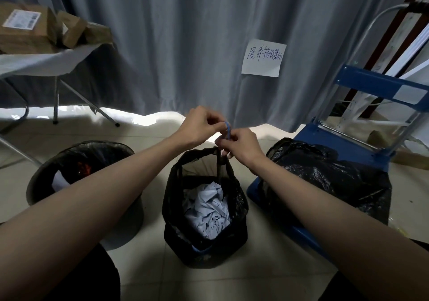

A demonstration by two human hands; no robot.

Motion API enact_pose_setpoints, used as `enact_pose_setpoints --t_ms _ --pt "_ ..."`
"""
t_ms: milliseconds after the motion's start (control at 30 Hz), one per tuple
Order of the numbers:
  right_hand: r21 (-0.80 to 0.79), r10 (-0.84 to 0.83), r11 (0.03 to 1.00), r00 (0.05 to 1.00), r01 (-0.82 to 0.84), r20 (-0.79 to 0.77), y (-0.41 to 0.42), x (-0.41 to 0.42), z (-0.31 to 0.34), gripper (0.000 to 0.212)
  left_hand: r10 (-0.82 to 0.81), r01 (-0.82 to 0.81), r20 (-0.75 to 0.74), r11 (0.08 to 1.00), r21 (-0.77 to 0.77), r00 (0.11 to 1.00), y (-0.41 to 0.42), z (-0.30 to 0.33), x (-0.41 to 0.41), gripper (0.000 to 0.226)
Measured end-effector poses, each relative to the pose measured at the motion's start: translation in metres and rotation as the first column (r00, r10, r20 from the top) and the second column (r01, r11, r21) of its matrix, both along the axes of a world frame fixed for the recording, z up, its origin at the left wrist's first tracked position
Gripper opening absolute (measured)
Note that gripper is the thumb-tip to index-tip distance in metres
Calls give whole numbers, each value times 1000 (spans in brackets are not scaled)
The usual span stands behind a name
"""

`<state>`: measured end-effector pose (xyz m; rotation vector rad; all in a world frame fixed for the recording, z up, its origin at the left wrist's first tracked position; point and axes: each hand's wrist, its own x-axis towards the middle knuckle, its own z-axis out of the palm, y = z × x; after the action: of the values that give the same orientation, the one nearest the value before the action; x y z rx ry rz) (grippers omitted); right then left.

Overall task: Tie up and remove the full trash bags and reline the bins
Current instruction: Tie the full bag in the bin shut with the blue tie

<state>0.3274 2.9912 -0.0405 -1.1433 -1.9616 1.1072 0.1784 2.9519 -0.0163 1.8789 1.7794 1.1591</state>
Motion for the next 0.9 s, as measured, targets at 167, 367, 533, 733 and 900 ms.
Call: enact_pose_setpoints --t_ms 167,367,533,733,900 --pt "-24 -23 999 1000 23 22 4 5 -4 12 46 -70 -161 987 -146 986 -1 -12 -14 33" --pt "-60 -64 996 997 62 -33 10 13 5 8 -17 -68 -318 964 -256 948 -9 -30 -30 9" --pt "-75 -40 997 998 36 -46 7 11 8 6 -2 -37 -133 956 -290 991 -15 -32 -20 58" --pt "-71 -38 997 997 33 -63 4 7 11 5 -4 -133 -432 949 -287 902 -15 -29 -13 16" --pt "-73 -146 988 983 139 -109 12 10 9 8 46 -288 -538 881 -376 842 -18 -34 -24 16"
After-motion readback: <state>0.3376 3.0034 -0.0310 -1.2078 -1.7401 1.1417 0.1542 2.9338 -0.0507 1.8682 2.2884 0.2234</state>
